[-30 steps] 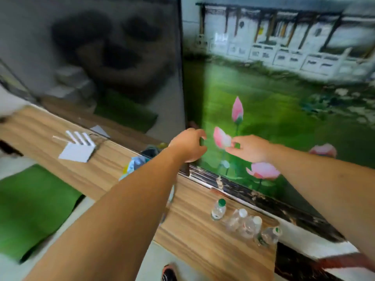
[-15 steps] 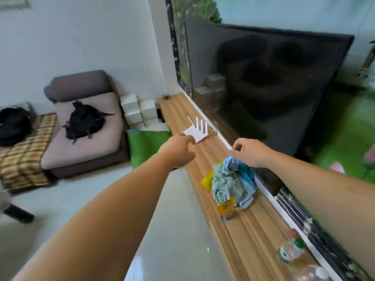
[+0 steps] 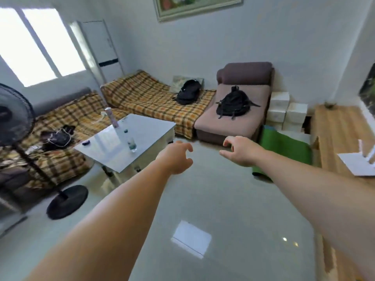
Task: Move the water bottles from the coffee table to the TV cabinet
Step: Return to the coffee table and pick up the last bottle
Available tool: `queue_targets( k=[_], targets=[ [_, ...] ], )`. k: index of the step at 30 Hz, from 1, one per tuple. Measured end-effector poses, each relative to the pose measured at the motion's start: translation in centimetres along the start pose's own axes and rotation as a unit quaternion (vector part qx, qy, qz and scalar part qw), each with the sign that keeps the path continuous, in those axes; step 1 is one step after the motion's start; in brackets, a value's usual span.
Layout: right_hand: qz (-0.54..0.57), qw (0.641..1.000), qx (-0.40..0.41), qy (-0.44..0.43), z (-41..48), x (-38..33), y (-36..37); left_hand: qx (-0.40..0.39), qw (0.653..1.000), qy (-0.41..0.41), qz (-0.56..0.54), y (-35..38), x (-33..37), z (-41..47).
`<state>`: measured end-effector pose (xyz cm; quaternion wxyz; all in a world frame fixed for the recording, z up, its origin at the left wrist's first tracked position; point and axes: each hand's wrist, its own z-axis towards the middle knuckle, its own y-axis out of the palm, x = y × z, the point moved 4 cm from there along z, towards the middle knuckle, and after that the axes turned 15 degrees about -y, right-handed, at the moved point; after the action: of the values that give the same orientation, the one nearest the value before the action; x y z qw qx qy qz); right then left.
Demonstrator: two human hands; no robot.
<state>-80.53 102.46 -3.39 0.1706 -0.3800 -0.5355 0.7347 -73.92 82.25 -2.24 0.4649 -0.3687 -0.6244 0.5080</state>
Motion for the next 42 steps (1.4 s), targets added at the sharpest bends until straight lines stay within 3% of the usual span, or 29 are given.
queue_targets(
  k=[11, 18, 26, 42],
  targets=[
    [-0.036, 0.991, -0.057, -0.118, 9.7, -19.8, 5.4, 0.044, 0.992, -0.106, -0.052, -5.9, -19.9, -4.3],
    [-0.033, 0.983, -0.094, -0.152, 15.4, -26.7, 9.9, 0.041, 0.982, -0.18, -0.034, -7.4, -30.6, -5.0],
    [-0.046, 0.976, -0.131, -0.165, 22.5, -26.5, 14.4, 0.015, 0.98, -0.195, -0.042, -5.1, -34.4, 0.5],
    [-0.028, 0.959, -0.193, -0.205, 46.1, -18.9, 17.9, 0.004, 0.961, -0.274, -0.048, -5.5, -38.2, 21.2]
  ],
)
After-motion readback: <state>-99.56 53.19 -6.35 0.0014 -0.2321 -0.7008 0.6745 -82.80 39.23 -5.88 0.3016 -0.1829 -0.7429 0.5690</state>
